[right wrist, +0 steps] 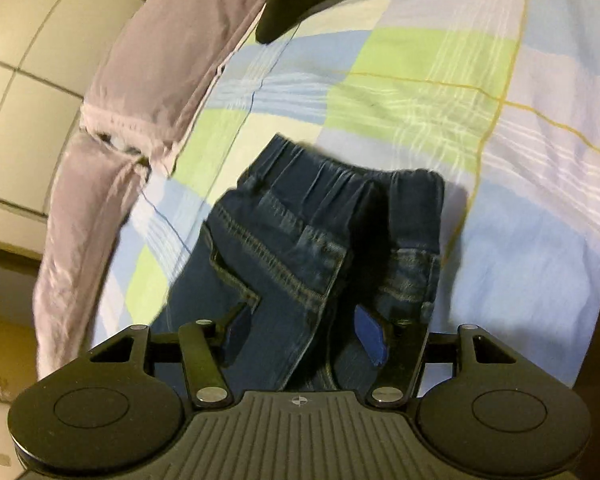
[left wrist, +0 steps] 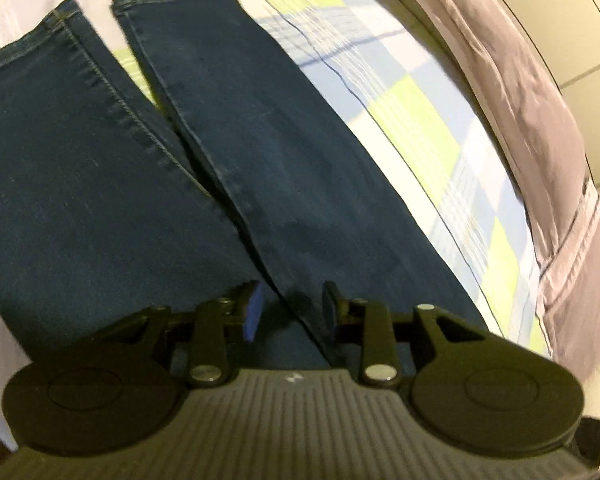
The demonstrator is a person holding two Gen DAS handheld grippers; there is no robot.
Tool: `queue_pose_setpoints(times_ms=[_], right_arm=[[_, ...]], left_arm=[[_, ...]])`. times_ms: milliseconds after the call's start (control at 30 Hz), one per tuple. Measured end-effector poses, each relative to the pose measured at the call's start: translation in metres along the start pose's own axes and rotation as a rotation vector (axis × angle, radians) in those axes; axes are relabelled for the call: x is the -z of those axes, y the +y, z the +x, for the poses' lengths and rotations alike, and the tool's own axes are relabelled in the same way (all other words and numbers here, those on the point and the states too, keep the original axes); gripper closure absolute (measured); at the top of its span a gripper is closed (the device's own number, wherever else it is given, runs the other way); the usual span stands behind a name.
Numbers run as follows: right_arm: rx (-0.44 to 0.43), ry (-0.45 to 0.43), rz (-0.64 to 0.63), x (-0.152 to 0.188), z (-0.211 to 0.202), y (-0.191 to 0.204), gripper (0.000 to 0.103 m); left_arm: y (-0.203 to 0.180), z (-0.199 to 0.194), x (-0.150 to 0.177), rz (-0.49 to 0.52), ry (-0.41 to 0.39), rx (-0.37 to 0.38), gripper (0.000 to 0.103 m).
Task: Fold clothes
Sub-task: 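Lift the waistband with the right tool and fold it over the legs while the left holds the legs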
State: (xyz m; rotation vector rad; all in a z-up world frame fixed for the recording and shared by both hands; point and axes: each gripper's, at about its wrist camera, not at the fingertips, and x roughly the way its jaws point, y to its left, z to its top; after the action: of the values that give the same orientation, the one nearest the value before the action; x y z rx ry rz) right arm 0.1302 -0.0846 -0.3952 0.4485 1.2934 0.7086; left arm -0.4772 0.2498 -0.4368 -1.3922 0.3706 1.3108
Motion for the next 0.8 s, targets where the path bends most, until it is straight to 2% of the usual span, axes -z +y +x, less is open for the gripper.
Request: queue_pose_setpoints(times_ms=[100, 200, 300, 433, 600, 700, 767, 800], right_arm=[[-0.022, -0.050, 0.014, -0.005, -0.008, -0.011, 0.042], [-0.061, -0.090, 0.050, -0.007, -0.005, -0.023, 0.042], [-0.106, -0.122, 0.069, -0.005, 0.004, -0.029, 0.052], [-0.133, -0.153, 0.035, 0.003, 0.018, -0.033, 0.052], [-0.193, -0.218, -0.006, 0.013, 0.025, -0.041, 0.052], [-0.220, -0.240, -0.021, 0.016, 0.024, -0.043, 0.052], [-0.224, -0.235, -0.052, 0.016, 0.024, -0.043, 0.053], [-0.223, -0.233, -0.067, 0.016, 0.023, -0.043, 0.061]], left_arm=[[0.010, 0.005, -0.003, -0.023, -0.014, 0.028, 0.076], [0.018, 0.007, -0.008, 0.002, -0.014, 0.070, 0.076], [0.030, 0.008, -0.015, -0.004, -0.004, 0.135, 0.076], [0.045, 0.013, -0.023, -0.052, -0.001, 0.227, 0.076], [0.060, 0.020, -0.029, -0.064, -0.028, 0.336, 0.076], [0.065, 0.025, -0.030, -0.046, -0.055, 0.389, 0.081], [0.067, 0.026, -0.028, -0.006, -0.078, 0.412, 0.092], [0.068, 0.026, -0.028, 0.010, -0.084, 0.420, 0.093]])
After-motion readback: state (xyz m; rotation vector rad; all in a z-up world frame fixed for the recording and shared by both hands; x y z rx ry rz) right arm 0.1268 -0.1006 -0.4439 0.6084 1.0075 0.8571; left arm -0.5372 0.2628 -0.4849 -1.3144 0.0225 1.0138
